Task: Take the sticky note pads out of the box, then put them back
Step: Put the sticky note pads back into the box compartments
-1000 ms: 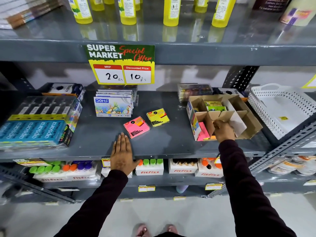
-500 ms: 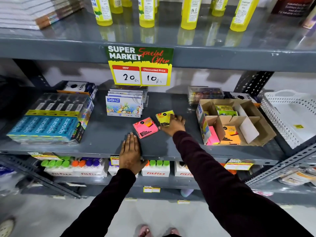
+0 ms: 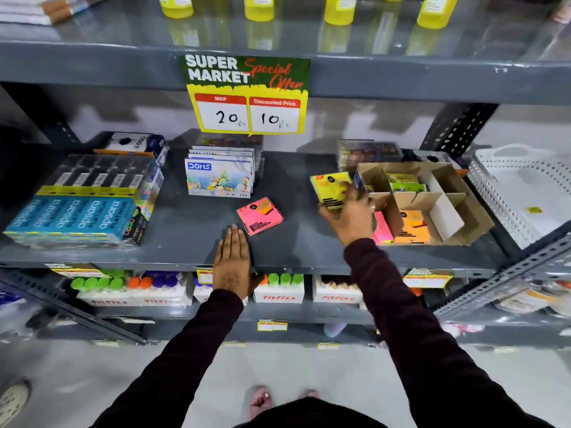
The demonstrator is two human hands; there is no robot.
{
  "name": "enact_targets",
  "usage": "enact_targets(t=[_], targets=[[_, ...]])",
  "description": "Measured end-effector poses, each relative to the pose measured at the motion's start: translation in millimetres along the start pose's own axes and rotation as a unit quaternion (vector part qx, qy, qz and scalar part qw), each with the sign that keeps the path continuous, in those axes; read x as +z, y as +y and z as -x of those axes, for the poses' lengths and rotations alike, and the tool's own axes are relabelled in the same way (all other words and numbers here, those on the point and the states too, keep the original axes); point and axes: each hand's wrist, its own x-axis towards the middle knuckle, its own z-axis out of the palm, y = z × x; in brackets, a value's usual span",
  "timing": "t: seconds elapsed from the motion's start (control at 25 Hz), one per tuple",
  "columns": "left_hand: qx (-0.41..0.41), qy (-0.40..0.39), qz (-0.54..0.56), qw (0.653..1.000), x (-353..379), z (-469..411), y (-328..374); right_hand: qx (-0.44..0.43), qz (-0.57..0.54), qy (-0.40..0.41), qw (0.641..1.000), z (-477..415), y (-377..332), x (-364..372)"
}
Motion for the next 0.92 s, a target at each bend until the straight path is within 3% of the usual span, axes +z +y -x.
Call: enact_targets(t=[0.16, 0.36, 0.56, 0.68, 0.8, 0.92], targets=[[-0.004, 0.010, -0.013, 1.000, 3.0, -1.2, -0.4, 0.109, -0.072, 0.109, 0.985, 13.7, 73.5, -50.4], [0.001, 0.017, -0.015, 1.000, 4.5, -1.3, -2.6, 0.220, -0.180, 0.102, 0.953, 11.6, 130.8, -42.3], [0.004, 0.015, -0.012, 1.000, 4.5, -1.4, -2.5, 0.171, -0.108, 0.048, 0.978, 9.7, 154.5, -11.8], [0.003, 0.017, -0.016, 1.000, 4.9, -1.5, -2.8, 0.168, -0.080, 0.076, 0.980, 6.8, 151.3, -11.5], [-0.002, 0.024, -0.016, 1.000, 4.3, -1.6, -2.3, 0.158, -0.077, 0.154, 0.972, 6.3, 110.3, -22.5], [-0.004, 0.020, -0.019, 1.000, 2.6, -0.2, -0.6, 0.046, -0.104, 0.186, 0.976, 9.7, 50.3, -21.4]])
